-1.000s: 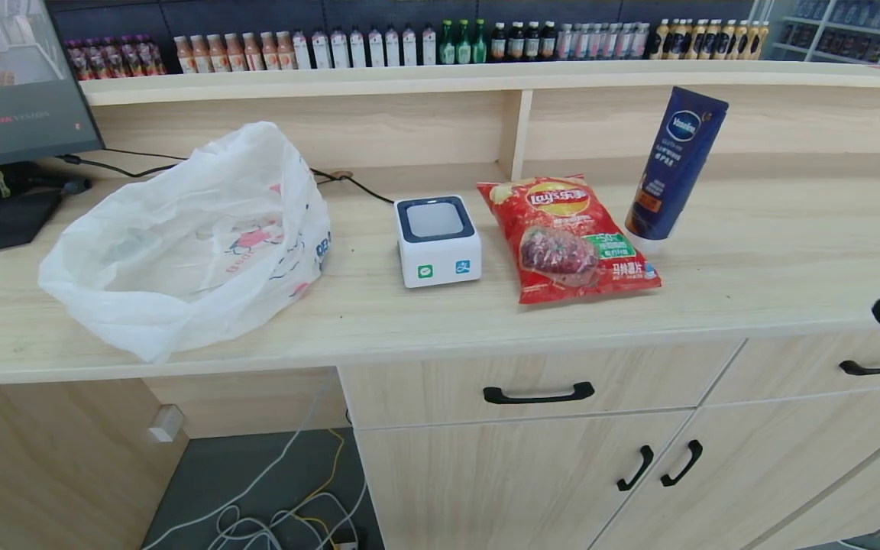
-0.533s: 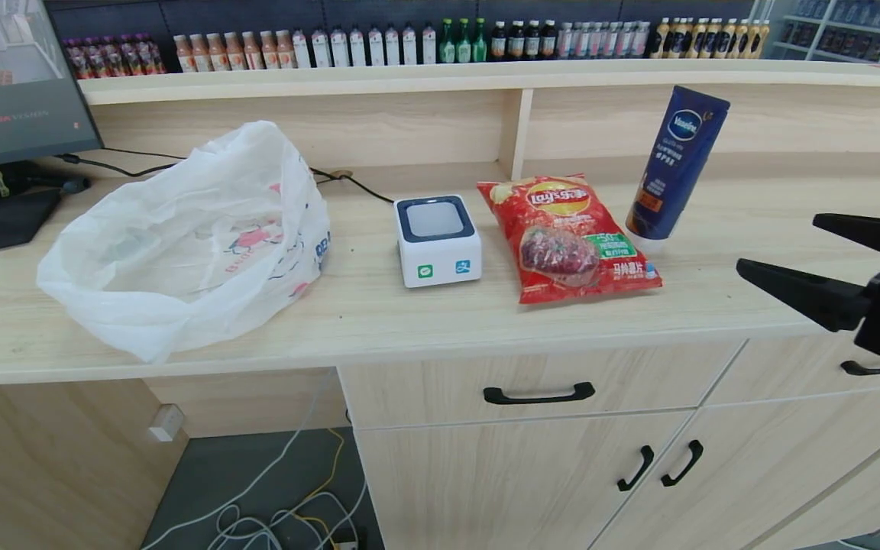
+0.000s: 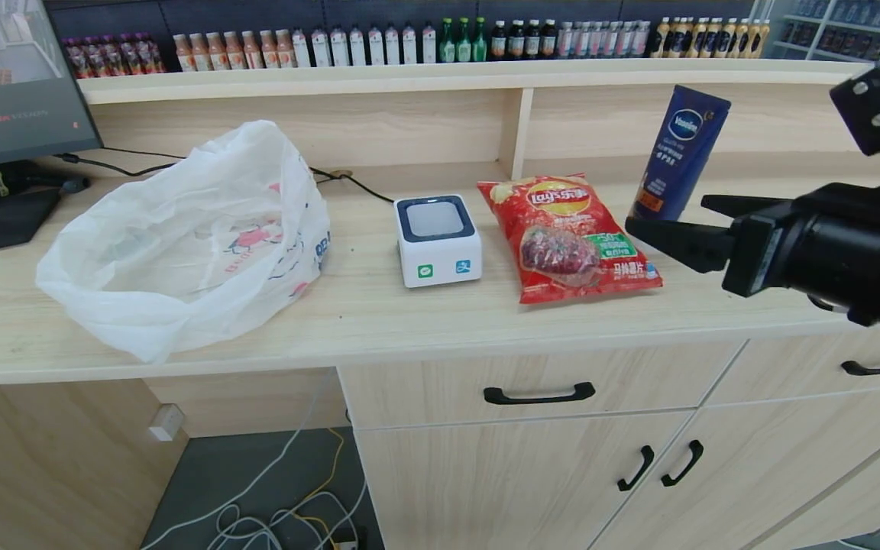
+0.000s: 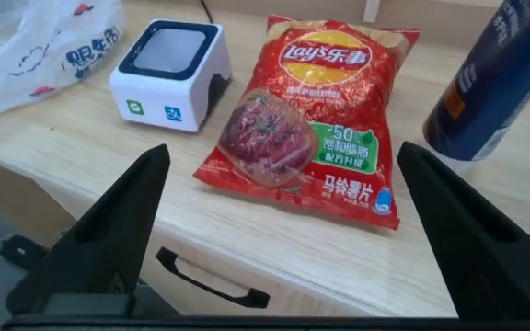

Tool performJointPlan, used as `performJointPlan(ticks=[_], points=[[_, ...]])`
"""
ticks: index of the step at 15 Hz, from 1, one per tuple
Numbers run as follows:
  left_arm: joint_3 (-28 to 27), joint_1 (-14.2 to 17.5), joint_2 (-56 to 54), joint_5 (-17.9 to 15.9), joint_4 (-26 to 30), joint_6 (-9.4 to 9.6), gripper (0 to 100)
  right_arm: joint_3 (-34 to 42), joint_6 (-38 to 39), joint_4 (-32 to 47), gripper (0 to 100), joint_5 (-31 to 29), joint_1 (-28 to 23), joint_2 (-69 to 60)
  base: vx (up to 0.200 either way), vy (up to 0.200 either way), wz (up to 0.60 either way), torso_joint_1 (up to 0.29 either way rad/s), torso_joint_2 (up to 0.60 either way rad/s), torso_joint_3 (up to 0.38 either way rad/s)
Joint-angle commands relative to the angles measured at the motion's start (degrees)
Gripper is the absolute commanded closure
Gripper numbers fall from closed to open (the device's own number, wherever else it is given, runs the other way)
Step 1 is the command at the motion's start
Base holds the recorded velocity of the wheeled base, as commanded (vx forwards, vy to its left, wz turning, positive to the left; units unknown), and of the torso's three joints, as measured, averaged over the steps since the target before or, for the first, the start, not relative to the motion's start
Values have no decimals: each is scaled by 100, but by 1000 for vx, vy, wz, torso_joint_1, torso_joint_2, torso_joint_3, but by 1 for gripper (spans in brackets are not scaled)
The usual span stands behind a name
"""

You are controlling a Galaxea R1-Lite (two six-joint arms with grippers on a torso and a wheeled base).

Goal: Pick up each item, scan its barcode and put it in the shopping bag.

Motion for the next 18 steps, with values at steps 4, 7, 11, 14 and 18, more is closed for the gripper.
performJointPlan(ticks=[4, 7, 11, 14, 18], points=[[0, 0, -2, 4, -2, -2, 0, -1880, 635, 1100, 0, -584, 102, 1206, 0, 0, 0, 0, 0, 0], [0, 0, -2, 4, -11, -2, 0, -2407, 635, 1574, 0, -645, 111, 1654, 0, 0, 0, 0, 0, 0], [0, 0, -2, 4, -11, -2, 0, -2671, 609, 1592, 0, -891, 58, 2076, 0, 0, 0, 0, 0, 0], [0, 0, -2, 4, -11, -2, 0, -3049, 521, 1680, 0, -891, 6, 2348, 0, 0, 0, 0, 0, 0], [0, 0, -2, 4, -11, -2, 0, -3778, 301, 2365, 0, -882, -91, 2709, 0, 0, 0, 0, 0, 0]])
